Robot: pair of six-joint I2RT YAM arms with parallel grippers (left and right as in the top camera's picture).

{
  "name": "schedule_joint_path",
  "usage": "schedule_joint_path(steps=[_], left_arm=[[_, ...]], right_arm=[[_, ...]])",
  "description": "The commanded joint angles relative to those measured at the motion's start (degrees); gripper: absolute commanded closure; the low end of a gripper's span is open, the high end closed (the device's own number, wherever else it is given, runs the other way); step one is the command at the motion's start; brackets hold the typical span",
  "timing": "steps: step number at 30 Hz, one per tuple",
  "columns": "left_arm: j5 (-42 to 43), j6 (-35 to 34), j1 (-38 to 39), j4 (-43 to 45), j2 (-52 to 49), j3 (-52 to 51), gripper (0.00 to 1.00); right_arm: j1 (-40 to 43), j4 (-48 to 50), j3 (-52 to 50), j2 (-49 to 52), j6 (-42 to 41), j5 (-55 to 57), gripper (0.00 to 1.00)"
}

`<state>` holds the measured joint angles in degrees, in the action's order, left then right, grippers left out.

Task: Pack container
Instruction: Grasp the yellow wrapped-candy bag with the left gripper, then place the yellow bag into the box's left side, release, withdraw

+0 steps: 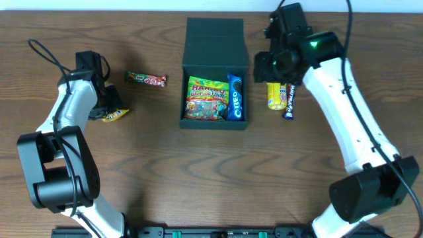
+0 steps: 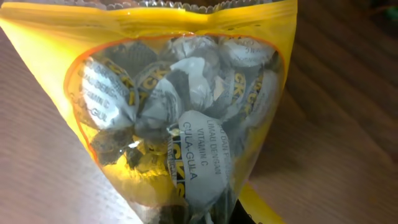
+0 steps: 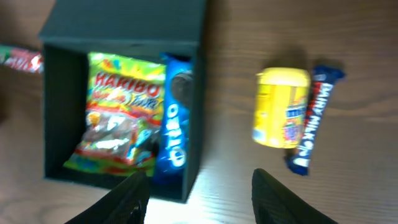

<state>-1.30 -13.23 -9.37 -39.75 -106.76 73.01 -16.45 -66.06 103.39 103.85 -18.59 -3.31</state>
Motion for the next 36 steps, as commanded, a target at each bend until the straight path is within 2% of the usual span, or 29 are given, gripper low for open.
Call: schedule_joint_path(steps=[1, 4, 9, 12, 17, 22, 24, 28, 29, 30, 31, 32, 36], left_arm=[[-0.15, 1.42, 0.63, -1.75, 3.1, 5.84, 0.94], [-0.09, 1.7, 3.06, -2.38, 7.87, 8.5, 0.94], [3.1, 4.83, 14.4, -1.2, 15.76, 9.35, 0.94], [5.88, 5.75, 22.32, -1.14, 15.37, 9.29, 0.94], [5.62, 5.27, 31.61, -0.87, 11.52, 9.25, 0.94], [6.23, 4.87, 34.82, -1.16, 5.49, 9.22, 0.94], [9.11, 4.0, 34.93, -1.27, 3.1, 9.22, 0.94], [10.4, -1.01, 34.91, -1.38, 0.96, 9.22, 0.94], [10.4, -1.66, 34.91, -1.31, 0.74, 9.22, 0.85], [10.4, -1.81, 34.91, -1.29, 0.74, 9.22, 0.47], [10.38, -1.81, 34.91, -1.29, 0.74, 9.22, 0.2], [10.38, -1.81, 34.91, -1.27, 0.79, 9.25, 0.05], [10.56, -1.84, 34.77, -1.36, 1.64, 9.7, 0.05]], right_arm=[[4.46, -0.22, 0.48, -1.77, 0.85, -0.2, 0.46], [7.48, -0.57, 0.48, -2.97, 0.85, -0.2, 0.46], [11.23, -0.81, 0.48, -4.57, 0.83, -0.17, 0.46], [11.93, -1.09, 0.48, -4.61, 0.83, -0.17, 0.45], [11.98, -1.73, 0.48, -4.61, 0.85, -0.17, 0.45], [11.98, -3.04, 0.48, -4.61, 0.85, -0.17, 0.45], [11.98, -3.63, 0.48, -4.61, 0.87, -0.15, 0.45], [11.98, -3.82, 0.48, -4.61, 0.9, -0.13, 0.45], [11.98, -3.8, 0.48, -4.61, 0.9, -0.13, 0.45], [11.98, -3.8, 0.48, -4.61, 0.9, -0.13, 0.44], [11.98, -3.76, 0.48, -4.61, 0.9, -0.13, 0.44], [11.98, -3.69, 0.48, -4.61, 0.9, -0.13, 0.44], [11.98, -3.52, 0.48, -4.61, 1.16, -0.13, 0.44]])
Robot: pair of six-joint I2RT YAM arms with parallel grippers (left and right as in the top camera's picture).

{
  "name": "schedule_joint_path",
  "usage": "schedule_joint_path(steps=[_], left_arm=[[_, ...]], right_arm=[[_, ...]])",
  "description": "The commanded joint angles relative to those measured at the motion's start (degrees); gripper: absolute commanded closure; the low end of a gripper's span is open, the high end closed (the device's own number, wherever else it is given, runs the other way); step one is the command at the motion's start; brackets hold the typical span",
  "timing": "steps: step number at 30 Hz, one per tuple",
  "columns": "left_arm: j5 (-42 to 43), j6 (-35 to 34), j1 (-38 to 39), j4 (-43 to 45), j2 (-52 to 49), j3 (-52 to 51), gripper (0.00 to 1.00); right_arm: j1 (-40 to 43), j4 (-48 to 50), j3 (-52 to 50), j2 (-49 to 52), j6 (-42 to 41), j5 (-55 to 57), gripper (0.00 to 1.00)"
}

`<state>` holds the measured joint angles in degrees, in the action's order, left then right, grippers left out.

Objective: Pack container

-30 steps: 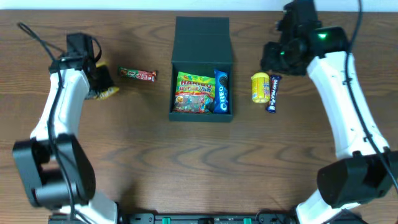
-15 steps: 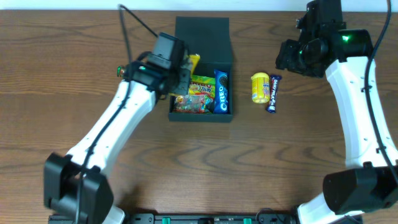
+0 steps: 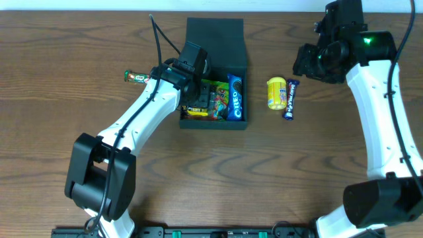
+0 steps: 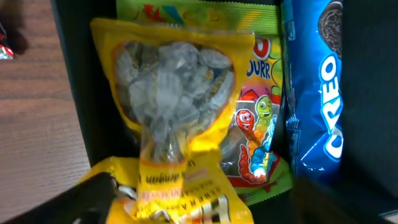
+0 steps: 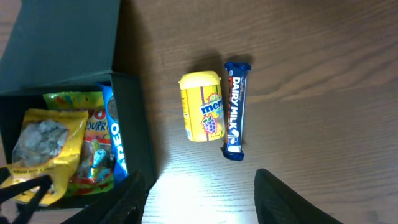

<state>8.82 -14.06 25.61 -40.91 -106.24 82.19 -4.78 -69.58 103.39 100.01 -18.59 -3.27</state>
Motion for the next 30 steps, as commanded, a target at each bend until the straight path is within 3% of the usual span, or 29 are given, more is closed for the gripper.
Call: schedule_joint_path(steps=[1, 5, 7, 8, 9, 15, 19, 22, 30], left_arm=[[0.79, -1.01, -0.2, -0.2, 1.75, 0.76, 0.05], [1.07, -1.38, -0.26, -0.48, 5.99, 2.45, 0.04], [-0.44, -1.77, -0.9, -1.03, 9.03, 3.32, 0.05], [-2.12, -2.86, -1.68, -1.42, 11.15, 3.54, 0.05], [-3.48, -3.91, -2.67, -1.79, 13.11, 3.54, 0.05], [-4.28, -10.05, -14.73, -3.74, 24.3, 3.54, 0.05], [-2.6, -10.82, -23.5, -5.14, 28.59, 3.54, 0.05], [5.07, -10.29, -28.3, -8.5, 29.44, 3.5, 0.05], [5.95, -9.07, -29.22, -14.43, 29.44, 3.34, 0.05]], right_arm=[[0.31, -0.04, 0.48, -0.76, 1.6, -0.17, 0.44], [0.28, -0.11, 0.48, -0.74, 2.19, -0.24, 0.48], [0.17, -0.11, 0.44, -0.74, 2.21, -0.28, 0.69], [0.02, -0.09, 0.37, -0.74, 2.62, -1.05, 0.9], [-0.17, 0.02, 0.35, -0.66, 3.32, -2.38, 0.98], [-4.76, 6.45, -2.23, 0.2, 10.67, -19.54, 0.98], [-12.37, 13.55, -5.33, 2.89, 10.73, -20.22, 0.99], [-19.15, 17.55, -6.34, 8.02, 10.73, -20.31, 0.99], [-25.29, 23.26, -6.34, 19.8, 10.56, -20.39, 0.99]])
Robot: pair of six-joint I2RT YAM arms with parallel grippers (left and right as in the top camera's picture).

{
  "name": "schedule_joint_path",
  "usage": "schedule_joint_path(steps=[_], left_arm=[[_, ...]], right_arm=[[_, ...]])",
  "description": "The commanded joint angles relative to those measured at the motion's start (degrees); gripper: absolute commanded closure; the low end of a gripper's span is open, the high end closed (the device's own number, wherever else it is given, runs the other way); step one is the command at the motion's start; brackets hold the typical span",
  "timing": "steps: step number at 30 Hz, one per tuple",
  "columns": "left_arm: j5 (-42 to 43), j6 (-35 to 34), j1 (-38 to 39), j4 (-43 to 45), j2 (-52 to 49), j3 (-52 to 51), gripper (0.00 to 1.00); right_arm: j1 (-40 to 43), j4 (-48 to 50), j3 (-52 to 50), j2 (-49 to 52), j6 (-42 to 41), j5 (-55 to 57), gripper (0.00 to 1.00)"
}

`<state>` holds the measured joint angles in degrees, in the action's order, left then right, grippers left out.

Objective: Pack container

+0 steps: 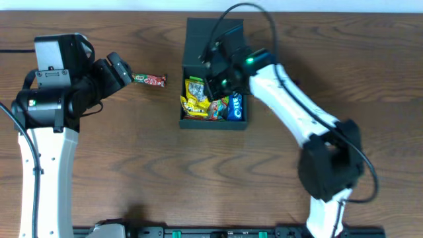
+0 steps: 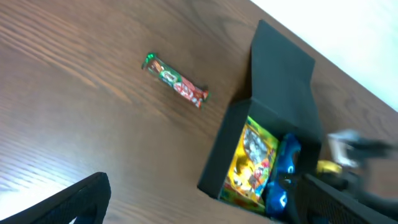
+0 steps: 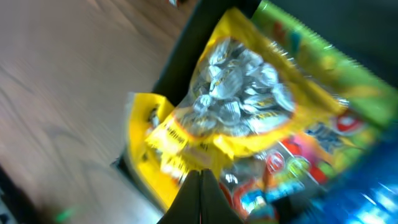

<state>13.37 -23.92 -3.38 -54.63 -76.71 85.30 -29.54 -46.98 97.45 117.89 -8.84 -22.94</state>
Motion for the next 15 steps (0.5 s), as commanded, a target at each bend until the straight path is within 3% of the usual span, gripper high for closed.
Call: schedule_joint_path(steps=[1, 7, 15], left_arm=[[1.44, 0.79, -0.24, -0.87, -0.09, 0.24, 0.05], [1.64, 0.81, -0.22, -1.14, -0.11, 0.24, 0.05], [1.46, 2.12, -0.24, -2.16, -0.11, 0.22, 0.05]], right_arm=[[-0.83, 1.4, -0.39, 3.04, 1.11, -1.4, 0.99], [-3.17, 5.68, -0.39, 8.79, 3.58, -2.73, 0.99], [-2.71, -0.28, 1.07, 8.96, 3.63, 2.58, 0.99]])
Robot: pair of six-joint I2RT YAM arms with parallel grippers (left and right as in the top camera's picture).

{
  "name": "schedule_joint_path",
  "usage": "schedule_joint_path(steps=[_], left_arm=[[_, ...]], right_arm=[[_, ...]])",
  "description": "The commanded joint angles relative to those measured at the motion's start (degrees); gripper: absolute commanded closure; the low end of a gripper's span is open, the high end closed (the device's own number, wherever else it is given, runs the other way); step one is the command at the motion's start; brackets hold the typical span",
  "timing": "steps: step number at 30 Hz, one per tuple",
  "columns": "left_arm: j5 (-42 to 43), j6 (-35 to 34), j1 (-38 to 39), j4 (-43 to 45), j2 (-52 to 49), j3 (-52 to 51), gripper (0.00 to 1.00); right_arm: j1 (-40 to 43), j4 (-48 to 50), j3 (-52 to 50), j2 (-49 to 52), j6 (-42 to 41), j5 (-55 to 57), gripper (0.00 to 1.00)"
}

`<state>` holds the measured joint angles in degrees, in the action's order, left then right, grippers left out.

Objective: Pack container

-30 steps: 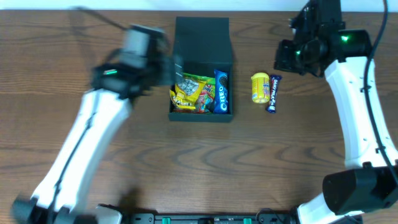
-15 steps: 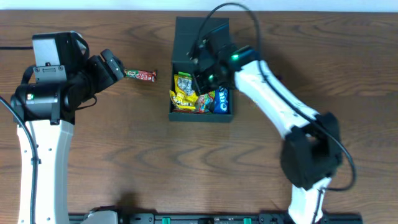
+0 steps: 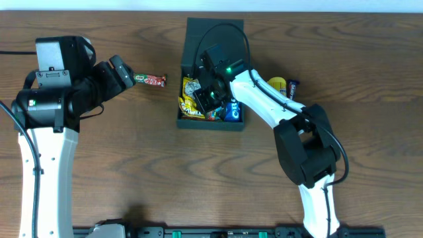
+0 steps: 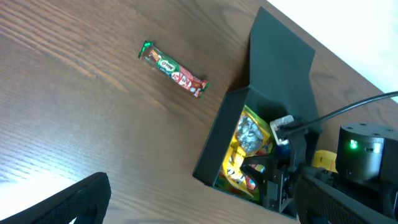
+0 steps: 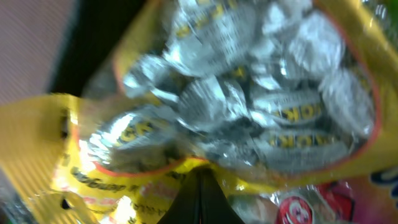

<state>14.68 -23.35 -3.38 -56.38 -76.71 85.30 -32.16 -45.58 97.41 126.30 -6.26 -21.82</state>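
Observation:
The black box (image 3: pixel 213 39) stands open at the table's back middle, also seen as the box (image 4: pixel 283 68) in the left wrist view. Inside lie a yellow bag of foil-wrapped candies (image 3: pixel 190 99) (image 5: pixel 249 93), a gummy bag and a blue Oreo pack (image 3: pixel 232 110). My right gripper (image 3: pixel 210 96) (image 5: pixel 200 179) is shut, its tip pressed against the yellow bag, with nothing between its fingers. My left gripper (image 3: pixel 121 71) (image 4: pixel 202 199) hangs open above the table, left of the box. A Milo bar (image 3: pixel 151 80) (image 4: pixel 174 68) lies just beyond it.
A yellow m&m's tub (image 3: pixel 277 84) and a Dairy Milk bar (image 3: pixel 293 84) lie right of the box, partly behind my right arm. The box lid stands up at the back. Brown wooden table (image 3: pixel 198 178) stretches in front.
My right gripper has gone lower into the box and now presses on the yellow candy bag. The box sits slightly further left. My left arm has hardly moved.
My left gripper first held the yellow candy bag at the table's left side. Then it was over the box with the bag inside, my right gripper above the tub and bar. Later the left hung open at left, and the right, shut, reached into the box.

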Motion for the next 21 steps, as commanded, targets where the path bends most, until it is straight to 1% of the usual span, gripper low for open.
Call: schedule_joint_path(steps=[1, 3, 5, 8, 10, 15, 21], left_arm=[[0.15, 1.79, -0.24, -0.59, -0.11, 0.2, 0.05], [0.11, 2.75, -0.24, -0.61, -0.15, 0.0, 0.05], [-0.52, 2.93, -0.26, -0.59, -0.22, -0.5, 0.05], [-0.68, 2.99, -0.26, -0.52, -0.7, -1.92, 0.05], [-0.68, 2.99, -0.26, -0.37, -0.83, -2.82, 0.05], [-0.66, 2.75, -0.26, -0.09, -0.85, -3.32, 0.05], [-0.63, 2.75, -0.26, 0.94, -0.85, -3.32, 0.05]], right_arm=[[0.28, -3.23, 2.23, 0.22, 1.03, 1.42, 0.99], [0.92, -6.56, 5.53, -1.07, 1.05, 0.98, 0.99], [1.14, -7.32, 8.07, -2.67, 1.07, -0.15, 0.99], [1.05, -5.18, 10.14, -5.46, 1.29, -1.57, 0.99], [0.63, -3.1, 10.14, -5.86, 3.02, -3.52, 0.99], [-0.24, -1.51, 8.9, -3.08, 3.39, -3.08, 0.99], [-1.62, -0.92, 8.63, 3.67, 5.73, -5.44, 0.99]])
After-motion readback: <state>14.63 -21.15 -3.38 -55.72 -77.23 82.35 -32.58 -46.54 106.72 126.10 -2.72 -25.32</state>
